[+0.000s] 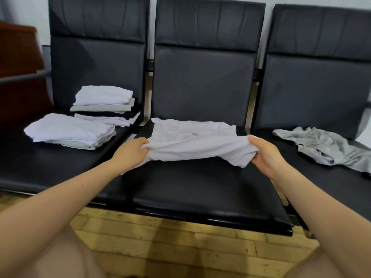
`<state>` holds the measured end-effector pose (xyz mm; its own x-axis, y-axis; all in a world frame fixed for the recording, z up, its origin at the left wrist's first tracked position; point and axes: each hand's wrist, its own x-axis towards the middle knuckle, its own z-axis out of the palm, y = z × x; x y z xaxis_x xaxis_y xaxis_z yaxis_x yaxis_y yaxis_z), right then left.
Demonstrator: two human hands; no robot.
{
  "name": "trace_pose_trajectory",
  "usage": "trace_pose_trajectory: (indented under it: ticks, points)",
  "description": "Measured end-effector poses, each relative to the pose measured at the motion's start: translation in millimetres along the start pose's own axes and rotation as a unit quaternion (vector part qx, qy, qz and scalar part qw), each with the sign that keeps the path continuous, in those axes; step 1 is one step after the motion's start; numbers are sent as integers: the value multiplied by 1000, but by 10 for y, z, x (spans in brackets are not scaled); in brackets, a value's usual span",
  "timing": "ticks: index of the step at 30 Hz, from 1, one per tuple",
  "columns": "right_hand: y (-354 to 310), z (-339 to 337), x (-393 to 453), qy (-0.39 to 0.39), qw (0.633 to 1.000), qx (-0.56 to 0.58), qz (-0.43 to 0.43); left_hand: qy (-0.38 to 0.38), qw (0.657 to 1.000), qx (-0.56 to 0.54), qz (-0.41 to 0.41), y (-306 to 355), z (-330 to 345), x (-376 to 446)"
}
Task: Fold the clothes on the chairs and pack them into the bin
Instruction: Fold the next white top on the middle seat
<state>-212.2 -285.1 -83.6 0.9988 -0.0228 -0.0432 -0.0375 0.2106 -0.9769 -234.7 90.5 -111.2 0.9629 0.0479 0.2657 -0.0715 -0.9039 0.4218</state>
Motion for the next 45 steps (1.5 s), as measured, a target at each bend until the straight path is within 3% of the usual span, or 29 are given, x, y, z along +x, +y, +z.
trace_pose_trajectory:
  ticks: [3,6,14,21,24,28,32,36,40,45]
  points:
    - [17,47,-19,19,1000,-17,13,9,997,-49,-59,-19,-14,42]
    - [13,109,-31,51,998,-26,40,20,989,-141,-34,6,-81,-29]
    - [53,10,-98,141,983,-118,5,-47,995,-31,85,-31,-333,-359]
    - [175,-257,-434,104,979,-176,-8,-37,995,-80,43,-215,-528,-685]
    - [186,-298,-569,68,975,-213,-4,-10,992,-115,45,-146,-553,-751]
    - [91,-277,-637,58,969,-240,-2,-44,979,-184,78,76,-547,-810]
    - [-39,-292,-573,110,968,-226,-21,-67,982,-126,125,220,-602,-648]
    - [-134,-281,-426,117,955,-270,-29,-103,988,-36,105,184,-562,-372]
    - [-153,-271,-219,49,959,-277,-31,-143,986,-41,68,121,-415,-112]
    - [-63,-273,185,103,973,-207,-11,-98,992,-66,33,32,-122,253]
